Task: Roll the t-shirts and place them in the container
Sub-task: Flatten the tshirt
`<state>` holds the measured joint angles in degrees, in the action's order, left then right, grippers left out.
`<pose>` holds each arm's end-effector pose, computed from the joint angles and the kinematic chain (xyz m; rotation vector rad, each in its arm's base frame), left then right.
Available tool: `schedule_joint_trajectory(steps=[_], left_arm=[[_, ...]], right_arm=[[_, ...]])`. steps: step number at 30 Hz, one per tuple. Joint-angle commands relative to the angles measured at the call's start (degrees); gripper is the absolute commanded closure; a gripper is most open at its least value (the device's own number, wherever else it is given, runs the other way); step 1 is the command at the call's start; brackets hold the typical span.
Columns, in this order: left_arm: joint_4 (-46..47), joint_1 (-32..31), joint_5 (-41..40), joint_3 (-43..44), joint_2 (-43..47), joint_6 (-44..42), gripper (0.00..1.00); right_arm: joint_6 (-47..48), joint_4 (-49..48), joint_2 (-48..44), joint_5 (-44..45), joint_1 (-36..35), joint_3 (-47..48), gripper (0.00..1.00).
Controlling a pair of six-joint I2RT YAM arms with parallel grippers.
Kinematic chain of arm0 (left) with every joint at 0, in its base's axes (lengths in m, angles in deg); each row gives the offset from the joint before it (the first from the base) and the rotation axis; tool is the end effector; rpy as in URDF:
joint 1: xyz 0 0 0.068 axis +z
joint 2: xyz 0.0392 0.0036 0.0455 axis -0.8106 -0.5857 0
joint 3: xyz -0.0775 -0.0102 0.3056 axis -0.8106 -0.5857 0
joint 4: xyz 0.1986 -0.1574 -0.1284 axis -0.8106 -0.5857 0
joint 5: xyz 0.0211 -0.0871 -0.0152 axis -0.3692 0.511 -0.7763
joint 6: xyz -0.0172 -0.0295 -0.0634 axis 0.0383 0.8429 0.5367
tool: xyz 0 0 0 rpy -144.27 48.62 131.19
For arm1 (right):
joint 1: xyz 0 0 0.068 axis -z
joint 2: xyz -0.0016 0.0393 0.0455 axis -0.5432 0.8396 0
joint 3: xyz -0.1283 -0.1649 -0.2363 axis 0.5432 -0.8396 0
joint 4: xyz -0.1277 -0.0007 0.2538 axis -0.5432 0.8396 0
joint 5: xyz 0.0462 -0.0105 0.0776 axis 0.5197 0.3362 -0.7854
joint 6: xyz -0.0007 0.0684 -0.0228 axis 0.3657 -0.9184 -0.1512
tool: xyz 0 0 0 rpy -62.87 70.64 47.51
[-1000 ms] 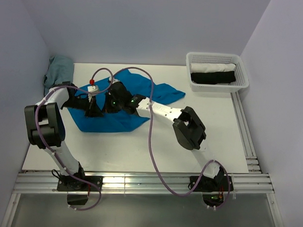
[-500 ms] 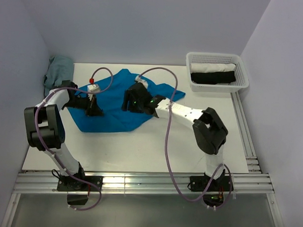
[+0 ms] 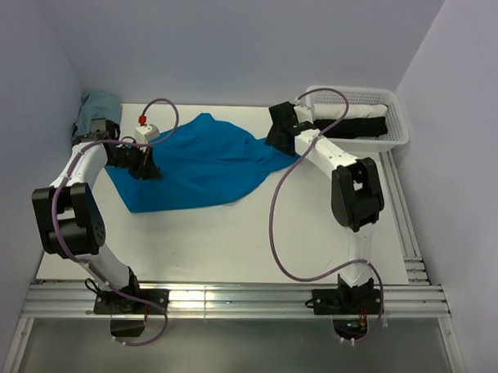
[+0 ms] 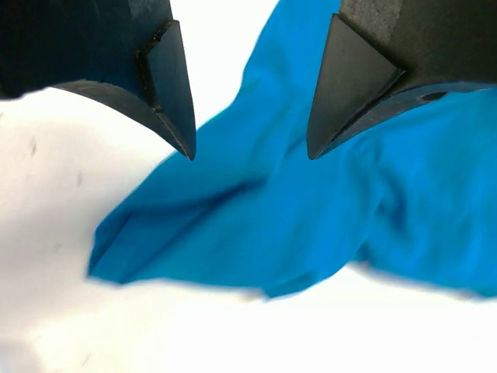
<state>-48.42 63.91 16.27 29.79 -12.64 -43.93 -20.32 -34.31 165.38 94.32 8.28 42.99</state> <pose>0.3622 0.0175 0.2618 0.7932 2.2505 -0.7874 0.4691 0.1942 0.2470 0.4659 2.3404 0.1412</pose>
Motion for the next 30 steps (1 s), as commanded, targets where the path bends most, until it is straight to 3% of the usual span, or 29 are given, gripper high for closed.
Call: schedule_joint_trajectory(steps=[1, 6, 9, 12, 13, 15, 16, 17, 25, 27, 28, 30], left_arm=[[0.6, 0.3, -2.7, 2.5, 1.7, 2.9, 1.00], [-0.1, 0.3, -3.1, 3.4, 1.9, 2.5, 1.00], [-0.9, 0.3, -3.5, 4.3, 1.7, 2.4, 1.00], [-1.3, 0.3, -4.0, 5.1, 1.6, 2.3, 1.00], [-1.4, 0.3, -4.4, 5.4, 1.7, 2.3, 1.00], [-1.8, 0.4, -4.5, 6.1, 1.8, 2.5, 1.00], [-2.1, 0.6, -4.8, 6.3, 2.0, 2.5, 1.00], [-2.2, 0.7, -4.9, 6.7, 2.2, 2.5, 1.00], [-5.7, 3.5, -8.1, 10.8, 3.8, 1.5, 1.00], [-6.9, 4.2, -8.5, 10.9, 3.9, 0.1, 1.00], [-7.4, 4.5, -8.3, 10.9, 4.0, -0.5, 1.00], [-8.5, 4.4, -8.2, 10.6, 3.9, -1.3, 1.00]], right_arm=[[2.5, 4.4, 4.9, 1.7, 1.6, 5.4, 0.33], [2.8, 4.9, 8.4, -0.9, 3.7, 7.6, 0.31], [2.9, 4.1, 8.0, -2.5, 4.0, 5.8, 0.36], [2.0, 0.9, 4.6, -3.3, 4.0, -0.9, 0.53], [1.2, -0.2, 2.4, -3.0, 3.8, -4.4, 0.71], [0.4, -1.7, -0.5, -2.6, 3.6, -10.7, 0.85], [-0.4, -3.2, -3.8, -2.5, 3.5, -12.8, 0.99], [-0.8, -3.9, -5.5, -2.1, 3.3, -14.8, 1.00], [-4.4, -6.4, -20.6, 0.3, -0.2, -29.3, 0.97], [-3.7, -6.2, -19.4, -0.3, -0.3, -25.9, 0.85], [-2.8, -4.8, -16.7, -0.4, -0.3, -23.8, 0.66], [-2.3, -4.2, -13.5, -1.5, -0.3, -17.3, 0.47]])
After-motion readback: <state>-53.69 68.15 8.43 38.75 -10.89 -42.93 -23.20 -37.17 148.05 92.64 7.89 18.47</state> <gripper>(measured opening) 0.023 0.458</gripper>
